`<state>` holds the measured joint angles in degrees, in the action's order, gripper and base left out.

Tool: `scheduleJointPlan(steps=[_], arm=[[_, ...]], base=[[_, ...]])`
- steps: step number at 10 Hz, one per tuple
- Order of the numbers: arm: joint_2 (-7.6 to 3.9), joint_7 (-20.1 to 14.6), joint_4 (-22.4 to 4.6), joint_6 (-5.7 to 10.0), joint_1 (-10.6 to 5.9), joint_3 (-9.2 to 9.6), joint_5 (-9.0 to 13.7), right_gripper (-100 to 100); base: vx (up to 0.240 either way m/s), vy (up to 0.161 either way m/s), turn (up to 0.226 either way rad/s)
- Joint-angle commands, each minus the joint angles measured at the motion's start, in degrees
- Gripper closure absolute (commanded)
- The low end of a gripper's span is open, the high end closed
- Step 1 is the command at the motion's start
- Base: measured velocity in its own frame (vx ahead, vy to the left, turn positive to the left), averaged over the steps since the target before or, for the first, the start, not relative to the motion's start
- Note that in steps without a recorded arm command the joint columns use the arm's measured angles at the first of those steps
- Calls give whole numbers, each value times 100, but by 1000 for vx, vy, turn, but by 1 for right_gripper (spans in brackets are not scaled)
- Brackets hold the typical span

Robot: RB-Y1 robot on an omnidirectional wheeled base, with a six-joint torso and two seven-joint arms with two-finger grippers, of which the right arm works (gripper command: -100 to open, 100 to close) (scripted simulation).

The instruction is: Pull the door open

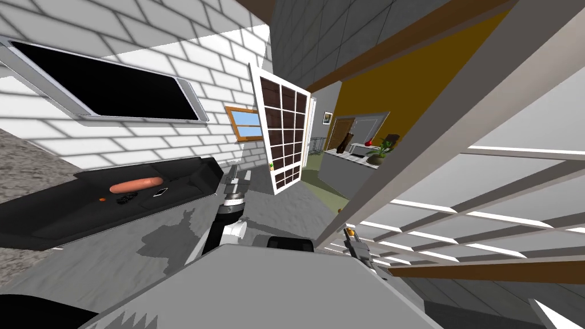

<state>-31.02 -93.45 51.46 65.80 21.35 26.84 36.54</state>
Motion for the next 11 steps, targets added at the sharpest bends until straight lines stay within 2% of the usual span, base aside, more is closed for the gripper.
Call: scheduleJointPlan(steps=[1,8,9,10,11], arm=[[-25,-67,-67,81,-10,56,-35,100],[-166,-348,-367,385,-85,264,-164,100],[-157,-317,-337,346,-89,241,-150,100],[-150,-347,-458,537,-34,333,-230,100],[-146,-357,-512,630,-9,374,-267,100]], base=[[-223,-28,123],[-201,-32,112],[-97,-8,19],[-32,-3,-32],[-27,-5,-37]])
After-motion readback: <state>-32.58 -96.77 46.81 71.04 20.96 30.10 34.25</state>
